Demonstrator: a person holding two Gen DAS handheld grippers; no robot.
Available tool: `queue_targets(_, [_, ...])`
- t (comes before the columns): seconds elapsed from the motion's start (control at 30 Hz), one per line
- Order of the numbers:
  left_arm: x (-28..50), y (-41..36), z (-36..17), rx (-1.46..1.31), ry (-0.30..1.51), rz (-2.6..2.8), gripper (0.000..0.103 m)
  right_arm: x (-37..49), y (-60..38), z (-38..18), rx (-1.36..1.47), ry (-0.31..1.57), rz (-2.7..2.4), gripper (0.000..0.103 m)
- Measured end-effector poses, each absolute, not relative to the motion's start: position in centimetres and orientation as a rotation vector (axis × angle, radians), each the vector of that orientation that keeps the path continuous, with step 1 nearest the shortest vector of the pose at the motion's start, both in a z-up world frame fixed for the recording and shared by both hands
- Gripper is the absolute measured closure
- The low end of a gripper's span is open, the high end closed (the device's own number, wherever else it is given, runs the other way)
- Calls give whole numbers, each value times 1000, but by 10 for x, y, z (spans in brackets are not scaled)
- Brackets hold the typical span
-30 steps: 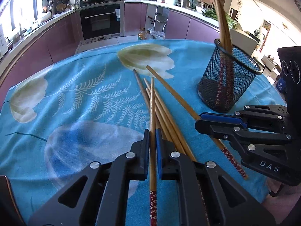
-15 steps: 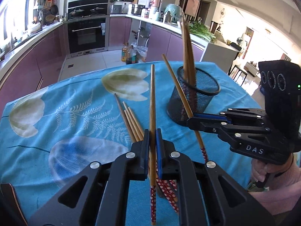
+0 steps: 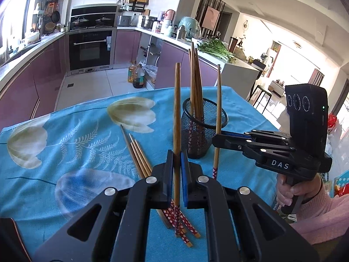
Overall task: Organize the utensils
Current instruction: 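Lift both chopsticks upright and carry them over the mesh cup, then lower the left gripper's chopstick into the cup while the right gripper lowers its own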
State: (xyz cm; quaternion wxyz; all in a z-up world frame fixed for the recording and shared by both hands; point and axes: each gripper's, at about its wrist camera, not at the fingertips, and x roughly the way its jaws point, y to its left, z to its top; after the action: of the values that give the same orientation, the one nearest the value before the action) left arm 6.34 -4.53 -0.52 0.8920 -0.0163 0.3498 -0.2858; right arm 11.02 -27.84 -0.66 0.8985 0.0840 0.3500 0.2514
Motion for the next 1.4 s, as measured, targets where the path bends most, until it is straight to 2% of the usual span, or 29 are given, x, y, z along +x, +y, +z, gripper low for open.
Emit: queue_targets(1.4, [71, -84, 38, -43, 629, -683, 96, 109, -308, 39, 163, 571, 485, 97])
